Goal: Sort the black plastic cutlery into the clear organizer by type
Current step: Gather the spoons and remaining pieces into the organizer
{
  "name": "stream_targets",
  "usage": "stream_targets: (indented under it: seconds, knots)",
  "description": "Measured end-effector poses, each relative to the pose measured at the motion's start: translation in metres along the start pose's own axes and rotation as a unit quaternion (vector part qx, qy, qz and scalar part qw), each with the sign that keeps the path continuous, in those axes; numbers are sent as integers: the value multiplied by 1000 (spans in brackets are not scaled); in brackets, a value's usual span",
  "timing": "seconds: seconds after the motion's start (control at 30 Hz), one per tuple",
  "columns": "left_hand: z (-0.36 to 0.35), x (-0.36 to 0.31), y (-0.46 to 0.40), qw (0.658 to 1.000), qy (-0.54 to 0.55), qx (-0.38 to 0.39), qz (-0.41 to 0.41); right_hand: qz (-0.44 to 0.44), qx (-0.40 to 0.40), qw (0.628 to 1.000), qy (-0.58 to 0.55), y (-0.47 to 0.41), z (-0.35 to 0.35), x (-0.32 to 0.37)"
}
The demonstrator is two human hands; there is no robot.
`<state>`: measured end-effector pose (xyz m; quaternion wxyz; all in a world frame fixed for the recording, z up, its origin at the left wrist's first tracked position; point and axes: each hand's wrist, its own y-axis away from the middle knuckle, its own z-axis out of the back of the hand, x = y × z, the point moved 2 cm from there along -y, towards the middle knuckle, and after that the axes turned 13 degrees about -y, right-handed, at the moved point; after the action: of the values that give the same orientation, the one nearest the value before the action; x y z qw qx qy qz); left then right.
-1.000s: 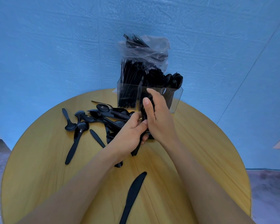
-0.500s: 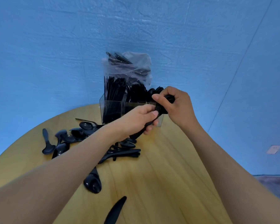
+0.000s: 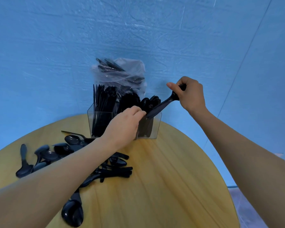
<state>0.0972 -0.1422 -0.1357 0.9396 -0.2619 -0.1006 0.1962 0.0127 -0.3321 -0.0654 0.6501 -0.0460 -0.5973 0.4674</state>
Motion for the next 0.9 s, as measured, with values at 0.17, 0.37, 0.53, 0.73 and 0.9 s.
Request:
stream_targets:
  seconds: [0.17, 0.37, 0.53, 0.73, 0.9]
  knots:
    - [-13, 4, 4, 996, -67, -41, -48, 25, -37, 997, 57, -17, -2, 3]
    - [-15, 3, 6, 995, -61, -51, -54, 103, -16, 960, 260, -16, -27, 15]
    - [-12, 3, 7, 995, -70, -35, -61, 149, 55, 924, 347, 9, -63, 9]
    - [-13, 6, 8, 995, -75, -21, -58, 93, 94, 931, 341, 31, -77, -7]
    - [-3, 5, 14, 997, -52, 13, -63, 80, 89, 950, 289, 36, -69, -5]
